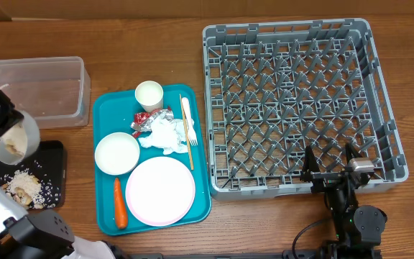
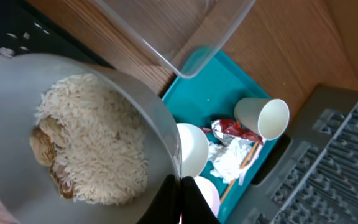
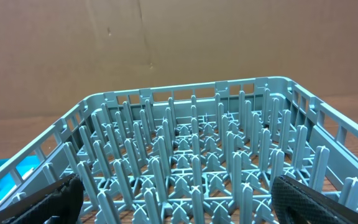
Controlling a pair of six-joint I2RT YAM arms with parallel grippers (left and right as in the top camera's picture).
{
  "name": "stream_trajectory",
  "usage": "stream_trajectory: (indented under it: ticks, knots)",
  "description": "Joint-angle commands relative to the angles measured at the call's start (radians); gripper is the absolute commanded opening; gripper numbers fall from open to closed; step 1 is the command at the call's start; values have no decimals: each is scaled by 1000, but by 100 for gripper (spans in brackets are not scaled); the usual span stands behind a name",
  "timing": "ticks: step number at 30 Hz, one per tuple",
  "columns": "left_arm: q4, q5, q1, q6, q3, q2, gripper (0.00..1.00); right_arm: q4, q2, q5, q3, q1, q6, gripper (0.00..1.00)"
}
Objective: Sort waste into correct bins and load items into the dishwasher rack
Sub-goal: 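Lift the rice bowl left and tip it over the black tray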
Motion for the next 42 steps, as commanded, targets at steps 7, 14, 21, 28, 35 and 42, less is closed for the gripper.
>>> stream_trajectory:
  ticks: [7,14,21,28,35,42]
  knots:
    - [188,233,171,101,-312,-10,4,4,-9,9,-10,-8,-7,100]
    - [410,333,225,123,-505,-9,4,4,-9,9,-10,-8,-7,100]
    - [529,455,248,172,-624,-9,4,4,-9,9,-10,-8,-7,100]
    - [580,517,304,194,-679,-9,4,4,-9,9,-10,-8,-7,100]
    - [573,660,412,244,-686,-9,4,4,-9,9,-10,-8,-7,100]
    - [619,794,478,288,-766,-7,4,4,-9,9,-10,-8,-7,100]
